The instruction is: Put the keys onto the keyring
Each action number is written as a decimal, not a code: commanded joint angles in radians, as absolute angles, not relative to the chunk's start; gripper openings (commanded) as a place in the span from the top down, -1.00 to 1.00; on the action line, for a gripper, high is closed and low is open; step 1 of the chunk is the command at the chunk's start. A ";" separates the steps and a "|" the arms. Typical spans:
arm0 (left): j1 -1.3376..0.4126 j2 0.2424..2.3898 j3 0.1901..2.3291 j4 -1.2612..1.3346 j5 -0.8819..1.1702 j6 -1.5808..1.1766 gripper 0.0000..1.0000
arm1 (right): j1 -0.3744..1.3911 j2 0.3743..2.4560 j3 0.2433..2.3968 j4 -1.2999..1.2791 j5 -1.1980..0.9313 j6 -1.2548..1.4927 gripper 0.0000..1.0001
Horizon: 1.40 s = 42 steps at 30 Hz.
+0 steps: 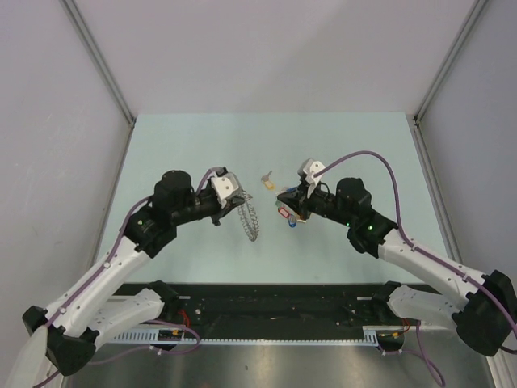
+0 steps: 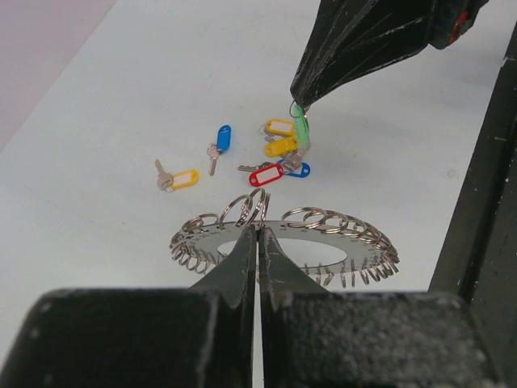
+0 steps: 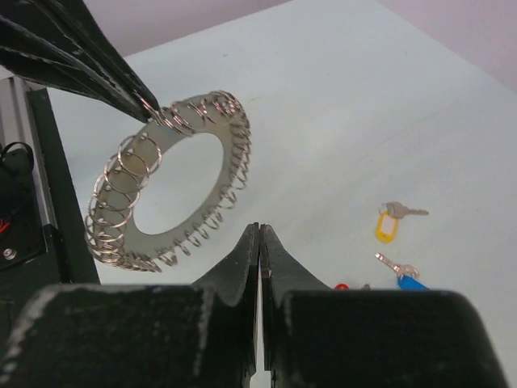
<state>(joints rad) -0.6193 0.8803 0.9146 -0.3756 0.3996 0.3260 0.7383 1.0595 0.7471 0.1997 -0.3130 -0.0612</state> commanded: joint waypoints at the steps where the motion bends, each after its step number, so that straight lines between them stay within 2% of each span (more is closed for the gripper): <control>1: -0.617 0.896 0.943 -0.319 0.515 0.406 0.99 | 0.713 1.011 0.713 0.411 -0.435 -0.072 1.00; 8: -0.612 0.891 0.858 -0.262 0.626 0.426 0.99 | 0.715 0.989 0.690 0.423 -0.548 -0.152 1.00; 13: -0.611 0.894 0.831 -0.235 0.630 0.406 0.99 | 0.741 0.982 0.689 0.417 -0.589 -0.163 1.00; 19: -0.612 0.894 0.802 -0.212 0.627 0.399 0.99 | 0.814 0.989 0.689 0.353 -0.505 -0.238 1.00; 29: -0.611 0.900 0.801 -0.224 0.638 0.354 0.99 | 0.897 1.005 0.661 0.385 -0.364 -0.307 1.00; 40: -0.614 0.894 0.770 -0.281 0.586 0.138 0.99 | 0.900 1.040 0.649 0.400 -0.350 -0.281 1.00; 42: -0.611 0.893 0.747 -0.259 0.505 0.092 0.99 | 0.899 1.051 0.646 0.405 -0.344 -0.273 1.00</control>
<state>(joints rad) -0.6167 0.9146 0.7715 -0.2989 0.5781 0.2058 0.8959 1.0363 0.6514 0.3489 -0.3706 -0.2878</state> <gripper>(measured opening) 0.006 0.009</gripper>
